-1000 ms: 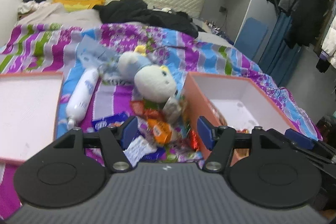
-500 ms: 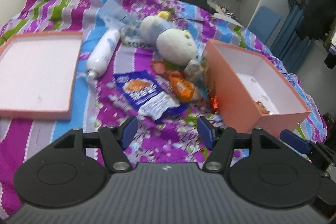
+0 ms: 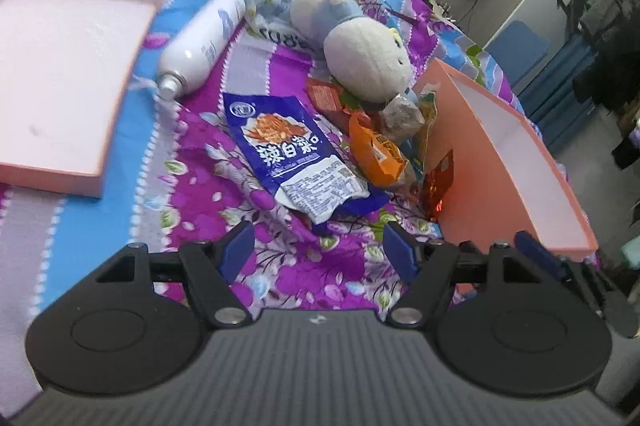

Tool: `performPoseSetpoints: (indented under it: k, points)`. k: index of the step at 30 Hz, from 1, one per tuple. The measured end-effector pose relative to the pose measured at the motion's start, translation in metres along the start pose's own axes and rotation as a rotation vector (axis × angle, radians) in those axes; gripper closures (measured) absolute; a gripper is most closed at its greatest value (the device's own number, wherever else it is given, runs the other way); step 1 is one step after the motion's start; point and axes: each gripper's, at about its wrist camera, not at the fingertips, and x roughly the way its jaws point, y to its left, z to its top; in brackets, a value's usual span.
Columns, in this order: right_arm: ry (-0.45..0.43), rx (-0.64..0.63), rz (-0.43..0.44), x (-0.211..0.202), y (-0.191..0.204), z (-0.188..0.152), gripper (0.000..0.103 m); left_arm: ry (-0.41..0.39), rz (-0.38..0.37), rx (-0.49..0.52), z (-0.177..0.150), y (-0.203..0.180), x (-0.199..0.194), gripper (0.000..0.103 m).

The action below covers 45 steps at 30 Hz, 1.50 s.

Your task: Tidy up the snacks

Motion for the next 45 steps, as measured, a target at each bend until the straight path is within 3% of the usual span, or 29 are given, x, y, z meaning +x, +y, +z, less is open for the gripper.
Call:
performPoseSetpoints:
  k: [6,11,14,19,24,28,30,32,34,38,45]
  points:
    - [0.033,-0.097,-0.037,0.049,0.006,-0.007,0.046,0.073,-0.023,-0.011,0.023,0.008,0.052,0.028]
    - [0.042,-0.193,-0.047,0.076,0.01,-0.01,0.049,0.154,-0.018,0.126,0.037,-0.007,0.087,0.021]
    - [0.05,-0.223,-0.056,0.088,0.011,-0.01,0.049,0.171,0.027,0.188,0.039,-0.017,0.1,0.021]
    - [0.065,-0.258,-0.069,0.104,0.016,-0.014,0.052,0.228,0.078,0.209,0.032,-0.021,0.12,0.022]
    - [0.107,-0.244,-0.076,0.122,0.017,-0.018,0.064,0.217,0.105,0.16,0.029,-0.016,0.126,0.025]
    - [0.103,-0.25,-0.093,0.128,0.018,-0.021,0.071,0.203,0.145,0.141,0.029,-0.015,0.127,0.038]
    - [0.099,-0.246,-0.104,0.129,0.016,-0.019,0.079,0.186,0.169,0.143,0.029,-0.015,0.127,0.052]
    - [0.1,-0.233,-0.104,0.128,0.013,-0.017,0.089,0.173,0.204,0.147,0.029,-0.014,0.126,0.074]
    - [0.104,-0.202,-0.087,0.125,0.008,-0.014,0.094,0.163,0.199,0.123,0.03,-0.011,0.122,0.081]
    - [0.103,-0.16,-0.056,0.114,0.0,-0.009,0.098,0.128,0.194,0.098,0.033,-0.012,0.111,0.087]
    - [0.108,-0.05,0.018,0.087,-0.015,0.002,0.099,0.105,0.162,0.095,0.022,-0.028,0.086,0.089]
